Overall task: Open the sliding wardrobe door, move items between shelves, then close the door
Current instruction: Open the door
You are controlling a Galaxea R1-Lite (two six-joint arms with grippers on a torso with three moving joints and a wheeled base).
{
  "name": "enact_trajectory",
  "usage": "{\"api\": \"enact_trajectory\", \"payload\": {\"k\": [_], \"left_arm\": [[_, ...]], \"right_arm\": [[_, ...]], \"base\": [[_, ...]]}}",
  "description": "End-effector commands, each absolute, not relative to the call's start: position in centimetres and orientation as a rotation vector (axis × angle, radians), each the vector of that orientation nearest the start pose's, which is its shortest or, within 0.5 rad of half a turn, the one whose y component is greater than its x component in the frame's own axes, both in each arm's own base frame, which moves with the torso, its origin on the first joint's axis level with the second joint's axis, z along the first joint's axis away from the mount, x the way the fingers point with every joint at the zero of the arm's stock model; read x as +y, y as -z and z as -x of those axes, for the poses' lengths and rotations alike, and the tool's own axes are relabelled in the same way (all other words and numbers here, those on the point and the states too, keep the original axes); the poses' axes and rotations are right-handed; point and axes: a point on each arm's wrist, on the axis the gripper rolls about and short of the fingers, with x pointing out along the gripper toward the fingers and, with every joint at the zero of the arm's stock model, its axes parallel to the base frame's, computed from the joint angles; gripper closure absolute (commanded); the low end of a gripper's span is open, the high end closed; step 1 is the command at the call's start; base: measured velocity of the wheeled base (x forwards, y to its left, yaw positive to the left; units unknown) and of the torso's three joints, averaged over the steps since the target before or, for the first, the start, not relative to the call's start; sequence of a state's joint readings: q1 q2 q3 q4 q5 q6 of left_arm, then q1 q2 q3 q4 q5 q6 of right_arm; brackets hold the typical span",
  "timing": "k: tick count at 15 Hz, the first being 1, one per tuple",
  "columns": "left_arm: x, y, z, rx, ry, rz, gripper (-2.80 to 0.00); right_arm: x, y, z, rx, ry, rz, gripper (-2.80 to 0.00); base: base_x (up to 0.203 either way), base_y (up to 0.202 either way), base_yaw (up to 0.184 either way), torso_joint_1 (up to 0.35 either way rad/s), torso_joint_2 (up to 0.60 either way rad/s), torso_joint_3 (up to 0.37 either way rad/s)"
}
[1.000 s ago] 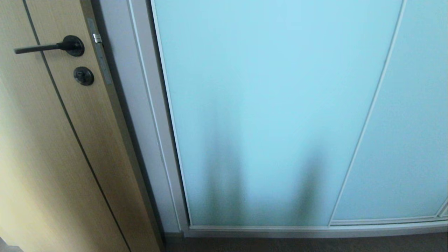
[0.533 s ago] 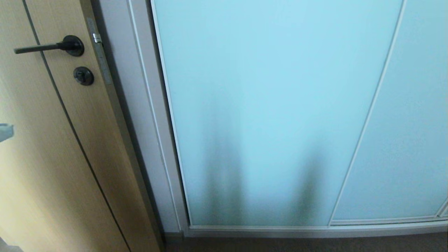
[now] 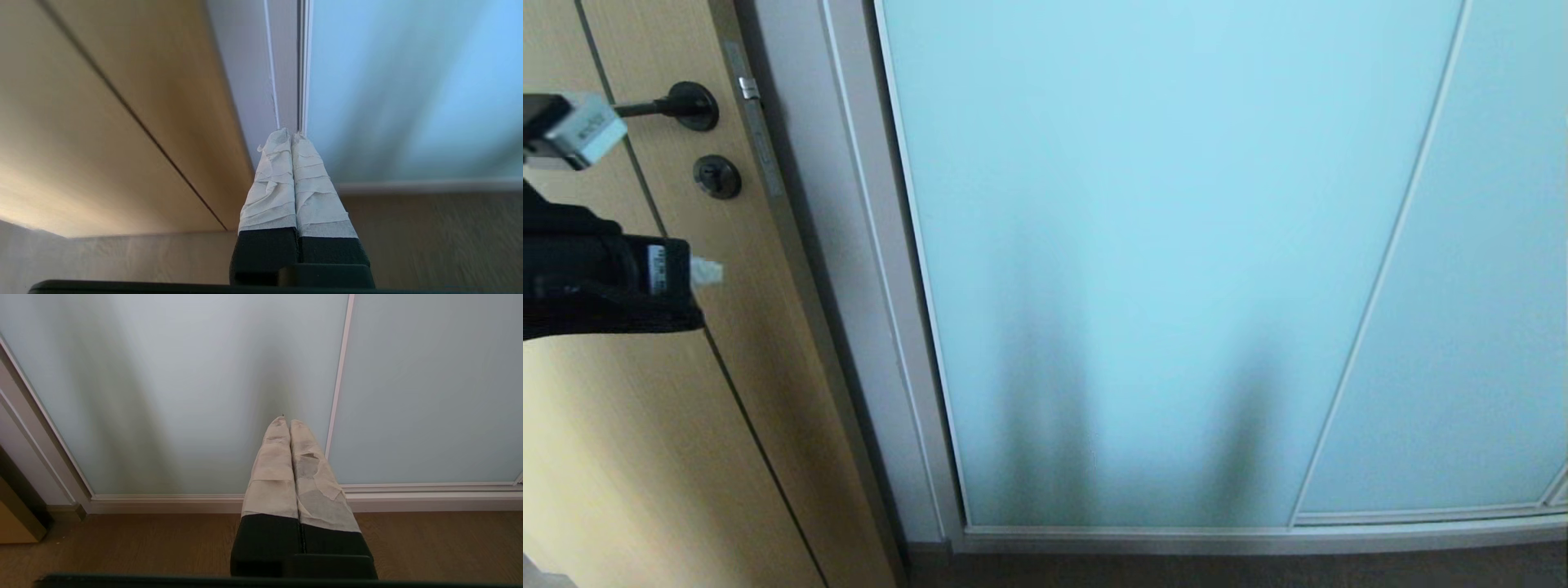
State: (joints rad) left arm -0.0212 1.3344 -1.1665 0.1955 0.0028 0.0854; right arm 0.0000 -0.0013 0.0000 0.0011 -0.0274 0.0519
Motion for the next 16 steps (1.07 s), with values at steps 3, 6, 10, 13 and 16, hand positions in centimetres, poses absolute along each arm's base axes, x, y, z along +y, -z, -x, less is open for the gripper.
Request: {"api": "enact_trajectory", "payload": {"k": [3,6,10,13,16], "left_arm": [[-0.7,-26.8,-27.2,0.440,0.032,-0.067,0.00],[-0.7,-25.9,-29.2,0.456,0.030,-0.058,0.00],[-0.8,-24.7,-31.8,0.421,0.015,-0.037,0.00],[-0.8,-23.7,-33.4,0.418,0.005,-0.021,0.00],[-0.9,-22.7,-35.1,0.441,0.008,0.015,0.00]], "right_arm": [[-0.1,-7.5,2.3,-0.001,0.028,-0.052,0.00],[-0.1,-7.5,2.3,-0.001,0.028,-0.052,0.00],[-0.1,-7.5,2.3,-0.001,0.028,-0.052,0.00],[-0.1,-7.5,2.3,-0.001,0.028,-0.052,0.00],[-0.1,-7.5,2.3,0.000,0.028,-0.052,0.00]], "base": [[0.000,0.000,0.000,0.000,0.00,0.000],[0.000,0.000,0.000,0.000,0.00,0.000],[0.000,0.000,0.000,0.000,0.00,0.000],[0.000,0.000,0.000,0.000,0.00,0.000],[0.000,0.000,0.000,0.000,0.00,0.000]]}}
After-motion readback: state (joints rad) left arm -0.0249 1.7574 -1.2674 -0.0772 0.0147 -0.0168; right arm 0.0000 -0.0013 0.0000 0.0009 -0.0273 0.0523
